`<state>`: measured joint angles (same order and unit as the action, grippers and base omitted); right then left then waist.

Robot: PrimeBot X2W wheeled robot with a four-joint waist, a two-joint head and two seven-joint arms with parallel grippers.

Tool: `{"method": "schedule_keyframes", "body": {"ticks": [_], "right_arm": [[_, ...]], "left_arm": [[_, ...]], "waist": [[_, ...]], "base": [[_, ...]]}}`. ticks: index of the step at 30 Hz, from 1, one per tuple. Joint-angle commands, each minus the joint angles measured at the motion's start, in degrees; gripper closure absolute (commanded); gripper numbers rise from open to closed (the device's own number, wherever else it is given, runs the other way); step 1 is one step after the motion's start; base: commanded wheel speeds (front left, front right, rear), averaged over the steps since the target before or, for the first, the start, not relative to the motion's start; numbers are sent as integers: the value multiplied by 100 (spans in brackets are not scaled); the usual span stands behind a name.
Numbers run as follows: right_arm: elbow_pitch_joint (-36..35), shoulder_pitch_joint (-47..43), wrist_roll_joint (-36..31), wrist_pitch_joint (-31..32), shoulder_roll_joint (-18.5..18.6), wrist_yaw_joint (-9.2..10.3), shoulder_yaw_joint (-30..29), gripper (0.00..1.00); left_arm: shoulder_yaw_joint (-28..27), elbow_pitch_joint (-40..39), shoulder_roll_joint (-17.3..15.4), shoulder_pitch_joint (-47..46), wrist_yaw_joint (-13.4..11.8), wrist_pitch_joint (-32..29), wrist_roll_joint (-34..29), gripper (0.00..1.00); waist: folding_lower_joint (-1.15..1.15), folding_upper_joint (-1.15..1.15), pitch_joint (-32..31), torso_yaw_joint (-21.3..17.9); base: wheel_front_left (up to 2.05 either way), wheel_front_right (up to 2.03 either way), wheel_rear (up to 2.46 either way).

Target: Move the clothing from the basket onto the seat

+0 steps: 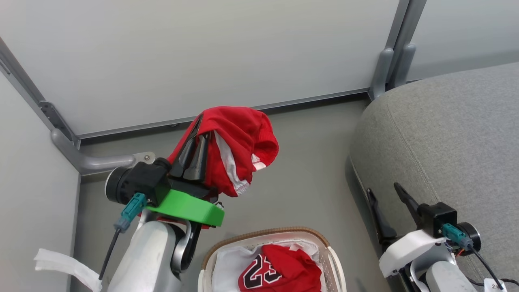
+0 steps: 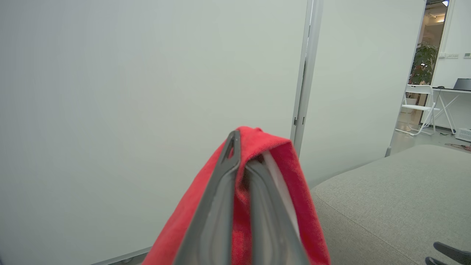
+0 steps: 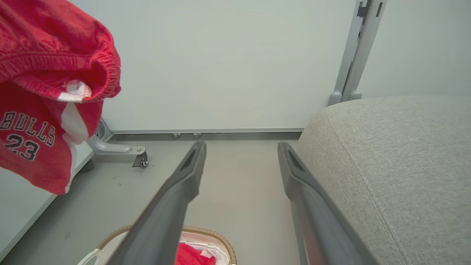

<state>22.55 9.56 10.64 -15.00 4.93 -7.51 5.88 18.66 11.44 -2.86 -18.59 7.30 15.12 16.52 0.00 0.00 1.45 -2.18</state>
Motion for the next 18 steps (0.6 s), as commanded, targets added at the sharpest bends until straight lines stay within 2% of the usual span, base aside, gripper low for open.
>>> {"method": "schedule_keyframes", "body": {"ticks": [1, 10, 18], "right_arm": [[6, -107, -49, -26, 51, 4, 89, 0], [-623, 188, -45, -26, 230, 5, 1608, 0], [-901, 1012, 130, -26, 271, 5, 2801, 0]], "left_arm": [[28, -36, -11, -98, 21, 3, 1, 100], [274, -168, -10, -9, -23, 4, 232, 100], [600, -130, -12, -7, -43, 4, 350, 100]], "waist": [[0, 0, -11, 29], [0, 0, -33, 182], [0, 0, -23, 395]], "base": [[0, 0, 0], [0, 0, 0], [0, 0, 0]]}}
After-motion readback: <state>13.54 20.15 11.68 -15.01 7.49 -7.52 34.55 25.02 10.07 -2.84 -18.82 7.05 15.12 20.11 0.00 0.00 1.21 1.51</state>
